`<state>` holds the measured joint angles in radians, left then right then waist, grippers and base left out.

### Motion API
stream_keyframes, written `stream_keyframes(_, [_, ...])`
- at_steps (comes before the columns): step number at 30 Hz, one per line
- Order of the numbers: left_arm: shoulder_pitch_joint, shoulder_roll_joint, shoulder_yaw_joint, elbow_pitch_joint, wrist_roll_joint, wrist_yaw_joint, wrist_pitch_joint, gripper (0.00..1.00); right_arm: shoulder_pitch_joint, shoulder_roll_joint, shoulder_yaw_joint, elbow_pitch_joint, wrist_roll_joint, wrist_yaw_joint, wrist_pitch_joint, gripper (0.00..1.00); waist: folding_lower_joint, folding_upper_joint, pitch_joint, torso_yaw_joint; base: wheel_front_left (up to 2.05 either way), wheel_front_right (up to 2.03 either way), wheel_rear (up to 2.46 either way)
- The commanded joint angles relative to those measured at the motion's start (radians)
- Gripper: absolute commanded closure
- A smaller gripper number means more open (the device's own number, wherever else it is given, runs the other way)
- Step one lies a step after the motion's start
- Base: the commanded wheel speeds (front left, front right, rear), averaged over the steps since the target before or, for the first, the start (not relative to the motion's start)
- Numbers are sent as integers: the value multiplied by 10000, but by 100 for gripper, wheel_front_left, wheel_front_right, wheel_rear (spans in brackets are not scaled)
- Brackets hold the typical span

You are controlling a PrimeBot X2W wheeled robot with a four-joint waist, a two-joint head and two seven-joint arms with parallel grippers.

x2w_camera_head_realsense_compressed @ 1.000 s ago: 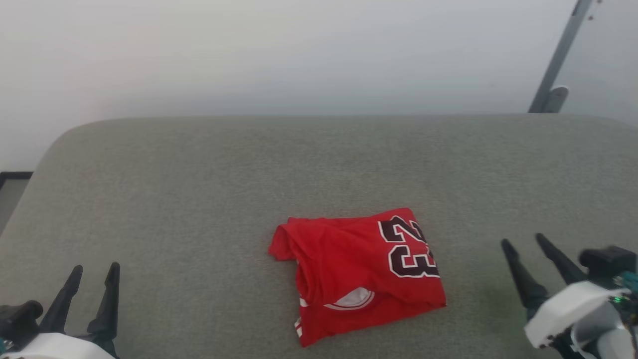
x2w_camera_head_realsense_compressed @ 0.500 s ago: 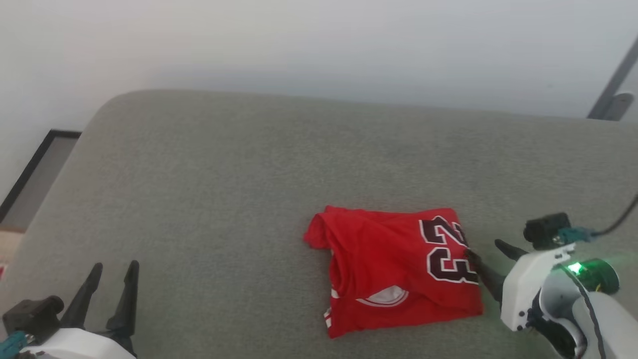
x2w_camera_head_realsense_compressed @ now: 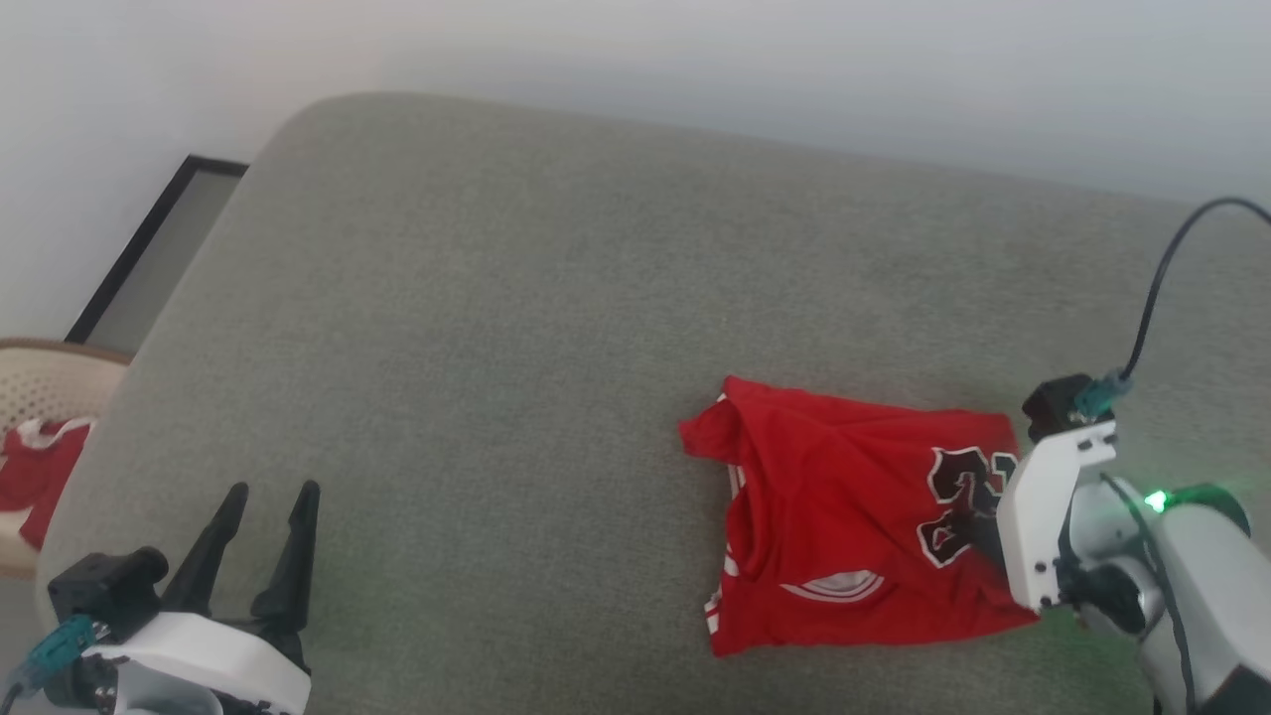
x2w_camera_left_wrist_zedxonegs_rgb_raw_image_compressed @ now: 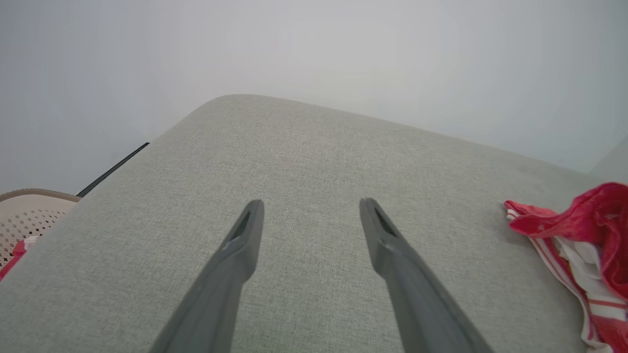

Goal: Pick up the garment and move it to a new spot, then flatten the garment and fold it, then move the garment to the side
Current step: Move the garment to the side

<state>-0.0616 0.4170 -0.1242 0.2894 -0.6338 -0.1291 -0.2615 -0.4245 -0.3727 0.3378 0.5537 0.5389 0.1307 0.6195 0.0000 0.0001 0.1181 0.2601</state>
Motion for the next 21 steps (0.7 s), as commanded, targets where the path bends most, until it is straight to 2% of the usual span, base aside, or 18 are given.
stream_keyframes(1, [-143, -18, -1, 15, -123, -18, -41, 0, 117, 224, 79, 275, -77, 1, 207, 0, 0, -1, 150, 139, 0, 0, 0])
stream_keyframes(4, [-271, -47, -73, 58, -153, -18, -41, 0, 31, 430, -47, 514, -194, 1, 758, 0, 0, -1, 253, 225, 0, 0, 0])
stream_keyframes(5, [-290, -51, -79, 69, -151, -18, -41, 0, 26, 488, -84, 563, -251, 1, 940, 56, 0, -1, 273, 237, 0, 0, 0])
stream_keyframes(6, [-302, -54, -90, 78, -147, -18, -41, 0, 11, 563, -46, 487, -297, 1, 1052, 100, 0, -1, 291, 241, 0, 0, 0])
stream_keyframes(14, [-504, -54, -13, 11, -44, -18, -41, 0, -234, 636, -924, -260, -813, -4, 1502, 100, 0, -1, 391, -70, 0, 0, 0])
stream_keyframes(21, [-877, 1, -153, -188, 67, -18, -41, 0, -339, 96, -1635, -1416, -1202, -6, 1777, 100, 0, -1, 450, -621, 0, 0, 0])
